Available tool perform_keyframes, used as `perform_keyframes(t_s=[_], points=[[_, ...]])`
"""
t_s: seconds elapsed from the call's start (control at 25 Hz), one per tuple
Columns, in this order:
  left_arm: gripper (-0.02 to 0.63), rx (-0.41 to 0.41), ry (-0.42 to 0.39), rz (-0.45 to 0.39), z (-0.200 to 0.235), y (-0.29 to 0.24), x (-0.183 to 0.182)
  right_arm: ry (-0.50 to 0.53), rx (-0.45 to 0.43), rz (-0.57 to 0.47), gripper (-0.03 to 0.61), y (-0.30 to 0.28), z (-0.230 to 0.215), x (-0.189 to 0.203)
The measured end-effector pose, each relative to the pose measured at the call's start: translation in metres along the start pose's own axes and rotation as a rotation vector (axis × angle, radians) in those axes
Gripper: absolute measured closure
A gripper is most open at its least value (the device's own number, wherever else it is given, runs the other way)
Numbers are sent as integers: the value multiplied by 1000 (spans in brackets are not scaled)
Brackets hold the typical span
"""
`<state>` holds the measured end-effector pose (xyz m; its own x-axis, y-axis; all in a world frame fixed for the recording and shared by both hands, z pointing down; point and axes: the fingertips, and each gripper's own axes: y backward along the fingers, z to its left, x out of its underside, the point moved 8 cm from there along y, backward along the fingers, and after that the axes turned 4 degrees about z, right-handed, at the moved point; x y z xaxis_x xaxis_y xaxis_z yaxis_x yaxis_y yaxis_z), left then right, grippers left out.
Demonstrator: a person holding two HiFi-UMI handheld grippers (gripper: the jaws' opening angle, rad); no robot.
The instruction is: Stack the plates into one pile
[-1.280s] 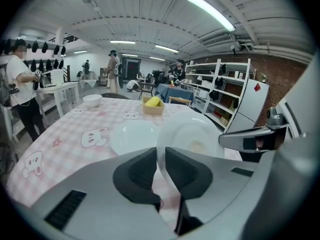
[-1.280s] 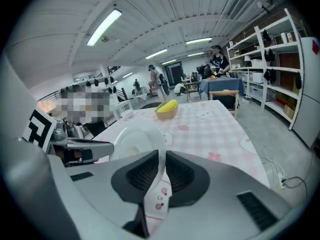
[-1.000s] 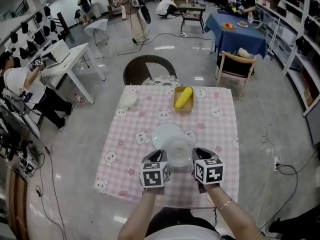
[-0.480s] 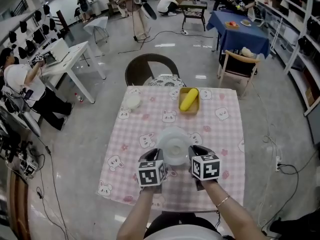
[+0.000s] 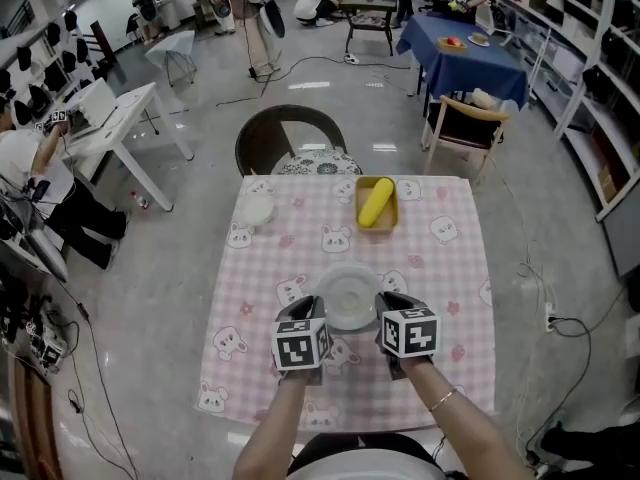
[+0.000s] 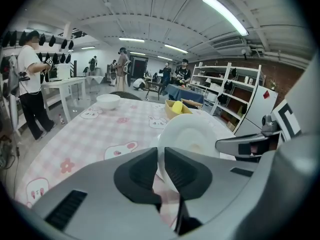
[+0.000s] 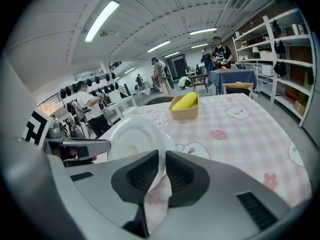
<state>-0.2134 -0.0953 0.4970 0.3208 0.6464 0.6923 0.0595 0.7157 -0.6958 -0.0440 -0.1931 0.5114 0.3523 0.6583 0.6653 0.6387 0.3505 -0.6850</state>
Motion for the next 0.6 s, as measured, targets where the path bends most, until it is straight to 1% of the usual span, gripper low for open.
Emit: perform_keyframes(t_s=[0.28, 0.6], points=[[552, 27, -6, 28, 11, -22, -6, -14, 20, 17, 526, -20, -4, -6], [552, 31, -11, 68, 15, -37, -7, -7, 29, 47, 522, -34, -10, -6]])
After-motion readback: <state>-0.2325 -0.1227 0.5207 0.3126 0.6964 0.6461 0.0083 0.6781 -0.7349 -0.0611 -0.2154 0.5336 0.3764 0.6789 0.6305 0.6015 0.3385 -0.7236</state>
